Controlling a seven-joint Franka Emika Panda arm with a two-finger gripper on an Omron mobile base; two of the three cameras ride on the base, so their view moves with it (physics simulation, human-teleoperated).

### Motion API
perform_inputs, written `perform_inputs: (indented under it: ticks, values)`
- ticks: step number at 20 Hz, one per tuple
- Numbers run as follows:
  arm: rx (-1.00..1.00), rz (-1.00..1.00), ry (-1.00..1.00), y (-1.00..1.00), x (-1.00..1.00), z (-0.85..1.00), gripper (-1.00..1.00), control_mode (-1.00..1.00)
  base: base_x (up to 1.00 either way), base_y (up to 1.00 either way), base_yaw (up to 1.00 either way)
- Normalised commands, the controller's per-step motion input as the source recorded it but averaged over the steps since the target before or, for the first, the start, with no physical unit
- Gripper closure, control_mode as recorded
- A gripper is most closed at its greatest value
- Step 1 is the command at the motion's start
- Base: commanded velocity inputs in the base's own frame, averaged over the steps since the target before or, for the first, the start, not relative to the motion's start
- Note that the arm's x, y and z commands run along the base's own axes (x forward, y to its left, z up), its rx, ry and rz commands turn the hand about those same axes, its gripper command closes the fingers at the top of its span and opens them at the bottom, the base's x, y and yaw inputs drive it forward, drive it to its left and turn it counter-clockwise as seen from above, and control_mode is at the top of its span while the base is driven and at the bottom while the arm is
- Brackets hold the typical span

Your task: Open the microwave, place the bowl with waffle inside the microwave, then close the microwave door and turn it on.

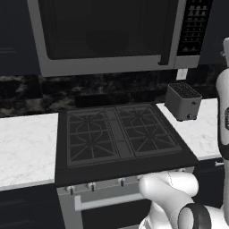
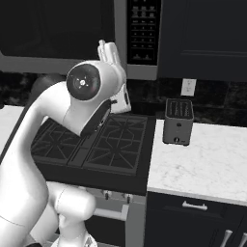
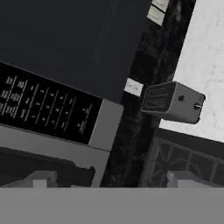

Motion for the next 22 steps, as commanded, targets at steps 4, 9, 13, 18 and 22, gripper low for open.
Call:
perform_inputs:
  ticks: [4,9,13,18,22]
  values:
    - [0.71,0.0,-0.25,0.13,-0.37,-0.63,1.0,-1.0,0.0,0.0,0.0]
    - [0.57,-0.06,-0.23,0.0,0.13,0.03,1.0,-1.0,0.0,0.0,0.0]
    - [0.19,0.0,-0.04,0.0,0.39,0.21,1.0,-1.0,0.0,0.0,0.0]
    - [0.04,0.0,0.0,0.05,0.68,0.14,1.0,-1.0,0.0,0.0,0.0]
    - [0.0,0.0,0.02,-0.04,0.41,0.0,1.0,-1.0,0.0,0.0,0.0]
